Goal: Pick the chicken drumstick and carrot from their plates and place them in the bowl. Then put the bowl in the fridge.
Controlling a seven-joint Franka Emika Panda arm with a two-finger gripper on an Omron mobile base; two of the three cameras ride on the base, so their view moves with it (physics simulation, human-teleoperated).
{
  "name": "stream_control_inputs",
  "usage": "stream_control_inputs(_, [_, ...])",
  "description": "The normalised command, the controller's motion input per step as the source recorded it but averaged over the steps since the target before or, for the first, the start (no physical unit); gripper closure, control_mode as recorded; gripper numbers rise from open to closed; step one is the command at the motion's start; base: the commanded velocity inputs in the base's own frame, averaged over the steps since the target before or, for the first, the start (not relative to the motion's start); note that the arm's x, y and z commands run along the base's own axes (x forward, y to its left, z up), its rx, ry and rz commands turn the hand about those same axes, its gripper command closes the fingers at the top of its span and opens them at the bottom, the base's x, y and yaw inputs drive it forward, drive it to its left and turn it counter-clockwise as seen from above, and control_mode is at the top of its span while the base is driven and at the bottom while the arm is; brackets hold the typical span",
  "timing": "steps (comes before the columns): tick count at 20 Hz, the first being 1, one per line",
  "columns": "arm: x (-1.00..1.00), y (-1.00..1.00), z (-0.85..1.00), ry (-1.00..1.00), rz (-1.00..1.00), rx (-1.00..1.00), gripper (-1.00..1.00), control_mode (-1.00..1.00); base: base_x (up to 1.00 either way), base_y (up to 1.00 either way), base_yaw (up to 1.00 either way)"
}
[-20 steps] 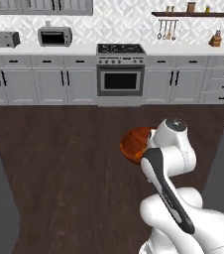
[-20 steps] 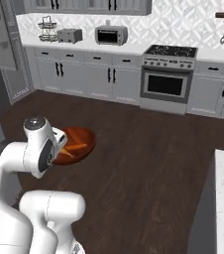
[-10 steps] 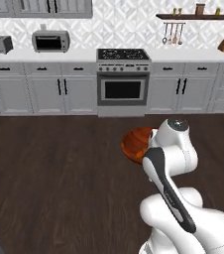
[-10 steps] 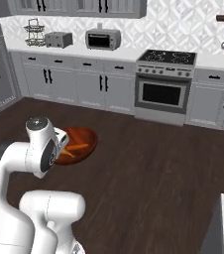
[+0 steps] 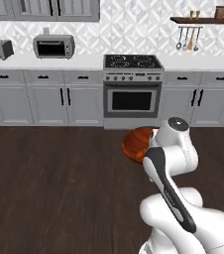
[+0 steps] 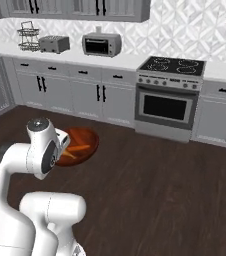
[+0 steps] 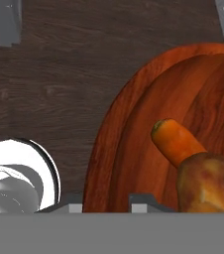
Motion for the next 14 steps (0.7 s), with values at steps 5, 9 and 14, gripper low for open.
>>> stream_control_inputs(5, [0.00, 0.00, 0.00, 0.00, 0.00, 0.00, 1.00, 1.00, 1.00, 0.00, 0.23])
stream_control_inputs(9, [0.00, 0.00, 0.00, 0.00, 0.00, 0.00, 1.00, 1.00, 1.00, 0.00, 0.27])
stream_control_inputs(14, [0.00, 0.00, 0.00, 0.00, 0.00, 0.00, 1.00, 1.00, 1.00, 0.02, 0.35])
